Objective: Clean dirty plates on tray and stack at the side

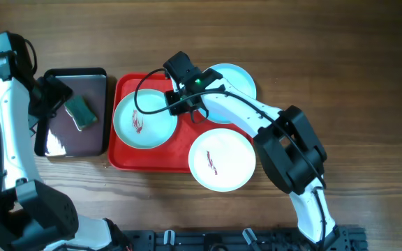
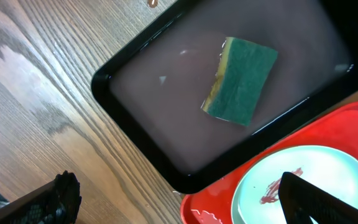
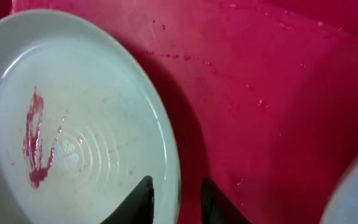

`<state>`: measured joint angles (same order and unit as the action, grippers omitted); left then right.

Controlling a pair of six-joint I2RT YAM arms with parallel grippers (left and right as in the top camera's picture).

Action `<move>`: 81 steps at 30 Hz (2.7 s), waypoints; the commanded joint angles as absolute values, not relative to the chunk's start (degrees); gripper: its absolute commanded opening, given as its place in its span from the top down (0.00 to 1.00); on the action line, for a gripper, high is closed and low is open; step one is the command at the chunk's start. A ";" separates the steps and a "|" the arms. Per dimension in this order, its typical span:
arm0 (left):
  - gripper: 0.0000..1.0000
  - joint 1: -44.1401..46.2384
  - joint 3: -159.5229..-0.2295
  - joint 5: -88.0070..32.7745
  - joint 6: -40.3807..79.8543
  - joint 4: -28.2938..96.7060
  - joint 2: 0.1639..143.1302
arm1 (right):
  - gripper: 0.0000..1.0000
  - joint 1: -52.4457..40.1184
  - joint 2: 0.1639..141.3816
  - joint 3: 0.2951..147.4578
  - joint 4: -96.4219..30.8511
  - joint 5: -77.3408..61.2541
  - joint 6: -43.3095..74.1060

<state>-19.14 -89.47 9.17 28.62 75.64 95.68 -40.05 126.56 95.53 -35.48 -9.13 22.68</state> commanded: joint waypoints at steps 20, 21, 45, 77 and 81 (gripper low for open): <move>0.00 -19.40 -90.21 9.47 29.21 72.14 102.15 | 0.82 -41.54 129.93 93.23 -33.41 -10.61 29.10; 0.00 -19.40 -90.21 9.47 29.21 72.01 102.17 | 0.83 -41.67 130.21 93.23 -33.21 -11.38 29.10; 0.09 -16.78 -68.45 0.67 19.90 36.97 106.02 | 0.96 -41.45 131.09 93.30 -29.63 -14.28 30.00; 0.96 -15.22 -80.60 -2.02 11.73 56.21 102.02 | 0.96 -39.29 129.23 98.74 -38.09 -8.36 24.40; 0.96 -15.22 -80.58 0.08 9.17 58.15 102.00 | 0.96 -39.31 129.23 98.52 -37.98 -8.38 24.10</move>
<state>-15.35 -79.75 -0.80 12.93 57.60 102.74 -39.44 129.32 97.30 -38.28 -9.98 25.21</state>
